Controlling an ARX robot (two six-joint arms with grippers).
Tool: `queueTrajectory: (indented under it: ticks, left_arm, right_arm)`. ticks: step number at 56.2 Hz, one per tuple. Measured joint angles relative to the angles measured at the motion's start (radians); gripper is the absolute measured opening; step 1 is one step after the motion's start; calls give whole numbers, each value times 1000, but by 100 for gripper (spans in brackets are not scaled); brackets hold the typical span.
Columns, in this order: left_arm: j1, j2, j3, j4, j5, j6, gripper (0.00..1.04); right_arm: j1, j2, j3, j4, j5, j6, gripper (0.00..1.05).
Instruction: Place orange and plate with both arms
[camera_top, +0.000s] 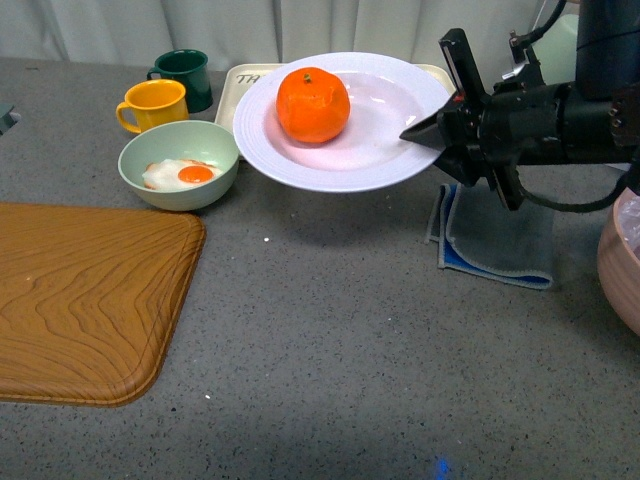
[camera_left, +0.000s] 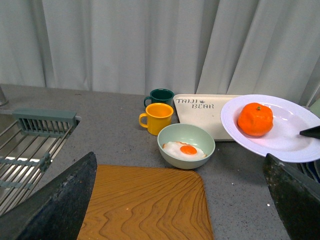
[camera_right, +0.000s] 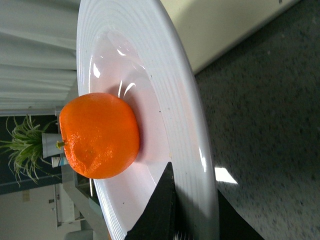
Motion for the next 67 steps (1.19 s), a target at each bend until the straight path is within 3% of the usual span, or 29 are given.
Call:
queueTrajectory:
  ticks: [10, 32, 45, 57, 67]
  left_arm:
    - [0, 0, 0, 0, 0, 0, 98]
    - [0, 0, 0, 0, 0, 0, 98]
    - [0, 0, 0, 0, 0, 0, 98]
    - [0, 0, 0, 0, 0, 0, 98]
    - [0, 0, 0, 0, 0, 0, 98]
  right_arm:
    - [-8, 126, 206, -69, 5, 52, 4]
    - [-21, 414, 772, -399, 72, 67, 4]
    - [-21, 525, 962, -559, 113, 41, 4]
    - [-19, 538, 988, -607, 103, -1, 34]
    - [-20, 453, 865, -564, 136, -51, 63]
